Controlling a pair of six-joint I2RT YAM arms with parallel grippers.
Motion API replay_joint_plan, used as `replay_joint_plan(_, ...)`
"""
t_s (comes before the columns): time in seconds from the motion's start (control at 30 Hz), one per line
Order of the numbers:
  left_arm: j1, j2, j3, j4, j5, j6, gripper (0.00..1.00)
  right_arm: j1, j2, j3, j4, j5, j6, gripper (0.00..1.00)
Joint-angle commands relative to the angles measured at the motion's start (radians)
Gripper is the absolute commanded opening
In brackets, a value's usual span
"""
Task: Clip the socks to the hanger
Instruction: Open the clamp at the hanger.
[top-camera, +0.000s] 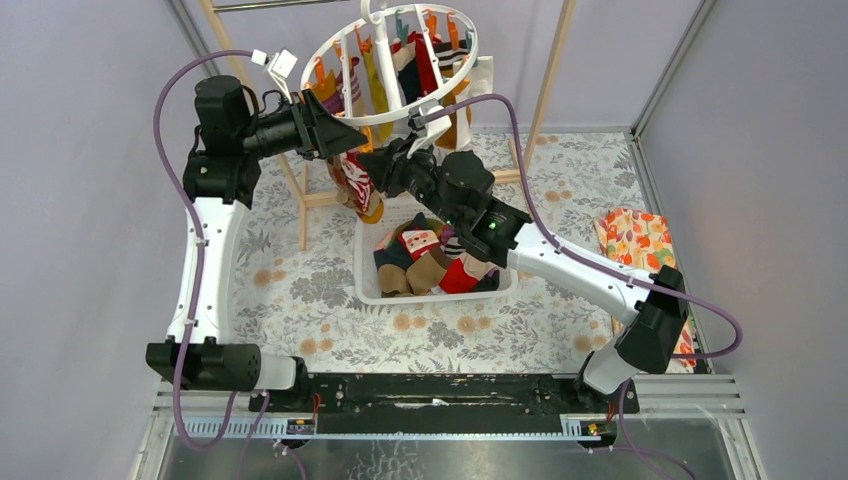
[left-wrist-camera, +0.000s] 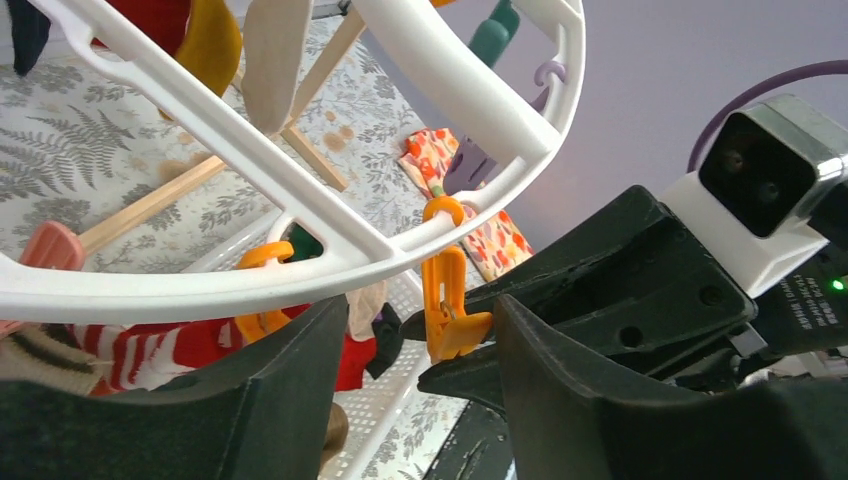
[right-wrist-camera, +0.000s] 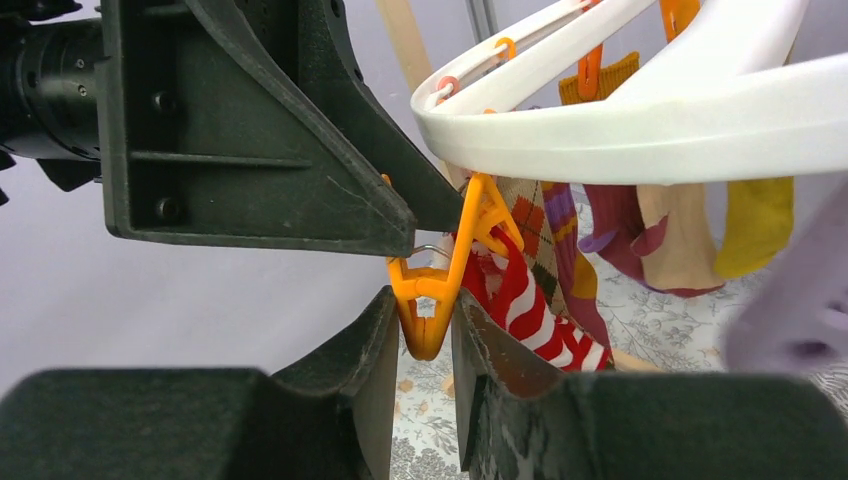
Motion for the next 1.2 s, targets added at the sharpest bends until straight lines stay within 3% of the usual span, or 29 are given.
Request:
replay_joint_plan(0.0, -0.003, 0.013, 0.032, -0.006, -0.036, 0.048, 0.60, 0.030, 0.022, 0.053, -0.057, 0.008, -0.015, 0.00)
replay_joint_plan(0.23, -0.004, 0.047, 0.071, -0.004, -0.015, 0.039, 0.50, 0.031, 0.030, 0.048, -0.043, -0.022, -0.001, 0.00)
replay_joint_plan(0.4, -0.014, 0.055, 0.048, 0.059, 0.033, -0.009, 0.49, 0.030, 0.032, 0.043, -0.029, -0.054, 0.028, 0.00)
replay_joint_plan(0.5, -0.026, 0.058, 0.039, 0.069, 0.036, -0.014, 0.43, 0.030, 0.037, 0.042, -0.026, -0.064, 0.040, 0.04)
replay_joint_plan(0.57, -0.026, 0.063, 0.031, 0.070, 0.037, -0.013, 0.35, 0.030, 0.038, 0.038, -0.018, -0.070, 0.047, 0.11)
replay_joint_plan(0.67, -0.026, 0.064, 0.024, 0.067, 0.033, -0.007, 0.21, 0.030, 0.026, 0.018, 0.005, -0.078, 0.071, 0.28)
replay_joint_plan(0.73, -0.025, 0.064, 0.026, 0.066, 0.032, -0.003, 0.12, 0.028, 0.003, -0.005, 0.026, -0.080, 0.087, 0.45)
replay_joint_plan(0.8, -0.024, 0.060, 0.029, 0.063, 0.032, 0.007, 0.05, 0.023, -0.024, -0.034, 0.049, -0.096, 0.100, 0.71)
replay_joint_plan(0.87, -0.020, 0.054, 0.031, 0.062, 0.034, 0.012, 0.03, -0.003, -0.052, -0.065, 0.059, -0.125, 0.162, 0.85)
replay_joint_plan(0.97, -0.018, 0.054, 0.037, 0.062, 0.048, 0.011, 0.03, -0.113, -0.088, -0.156, 0.148, -0.279, 0.372, 0.89)
replay_joint_plan(1.07, -0.017, 0.059, 0.043, 0.065, 0.069, -0.001, 0.03, -0.246, -0.087, -0.272, 0.374, -0.456, 0.649, 0.88)
replay_joint_plan(1.17, -0.017, 0.060, 0.039, 0.070, 0.085, -0.010, 0.04, -0.298, -0.031, -0.283, 0.569, -0.605, 0.818, 0.85)
